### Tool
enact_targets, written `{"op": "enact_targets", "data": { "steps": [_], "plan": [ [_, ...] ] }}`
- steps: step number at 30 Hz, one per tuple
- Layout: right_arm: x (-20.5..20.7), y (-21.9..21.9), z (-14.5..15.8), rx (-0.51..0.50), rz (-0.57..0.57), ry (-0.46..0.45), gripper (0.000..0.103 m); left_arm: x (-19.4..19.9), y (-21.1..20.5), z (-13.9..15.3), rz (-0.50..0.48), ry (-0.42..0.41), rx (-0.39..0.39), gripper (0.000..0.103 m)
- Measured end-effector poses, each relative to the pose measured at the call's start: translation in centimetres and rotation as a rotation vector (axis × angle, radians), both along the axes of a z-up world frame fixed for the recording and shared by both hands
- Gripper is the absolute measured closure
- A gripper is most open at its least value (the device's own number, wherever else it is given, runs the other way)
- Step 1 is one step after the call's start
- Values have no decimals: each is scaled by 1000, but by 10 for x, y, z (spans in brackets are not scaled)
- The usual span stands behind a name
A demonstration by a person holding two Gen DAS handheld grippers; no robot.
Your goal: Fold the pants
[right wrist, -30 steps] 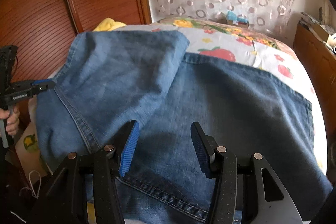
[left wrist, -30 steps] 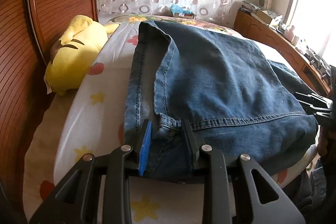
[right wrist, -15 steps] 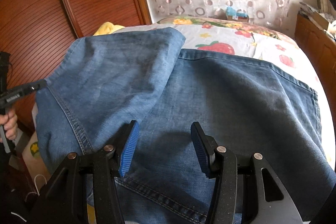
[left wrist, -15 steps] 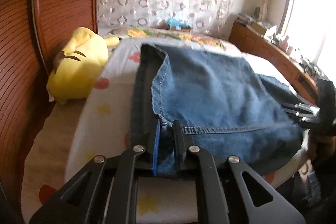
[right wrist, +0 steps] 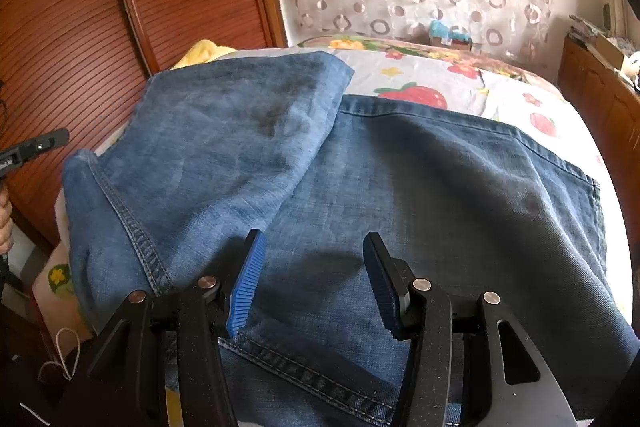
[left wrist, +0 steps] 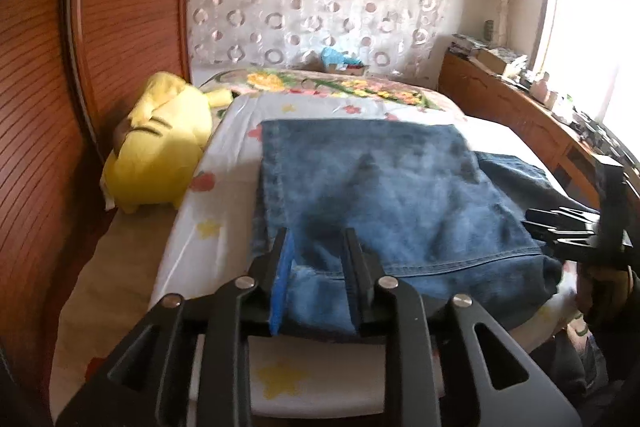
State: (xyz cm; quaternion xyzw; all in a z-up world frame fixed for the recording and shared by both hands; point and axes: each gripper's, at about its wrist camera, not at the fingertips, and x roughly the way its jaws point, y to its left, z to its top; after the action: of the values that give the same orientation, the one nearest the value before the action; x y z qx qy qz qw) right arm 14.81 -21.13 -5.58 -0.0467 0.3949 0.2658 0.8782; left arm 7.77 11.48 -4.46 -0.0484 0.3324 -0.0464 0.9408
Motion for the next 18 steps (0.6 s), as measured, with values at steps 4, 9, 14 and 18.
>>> {"op": "enact_targets", "data": {
  "steps": [4, 9, 14, 18],
  "plan": [
    [1, 0, 0, 2, 0, 1, 51, -1, -15, 6, -49, -21, 0, 69],
    [3, 0, -1, 7, -5, 7, 51, 6, -42, 0, -122, 5, -11, 64],
    [3, 1, -1, 8, -6, 5, 51, 15, -69, -12, -135, 31, 22, 64],
    [4, 0, -1, 16, -12, 4, 51, 21, -80, -21, -124, 50, 32, 64]
  ]
}}
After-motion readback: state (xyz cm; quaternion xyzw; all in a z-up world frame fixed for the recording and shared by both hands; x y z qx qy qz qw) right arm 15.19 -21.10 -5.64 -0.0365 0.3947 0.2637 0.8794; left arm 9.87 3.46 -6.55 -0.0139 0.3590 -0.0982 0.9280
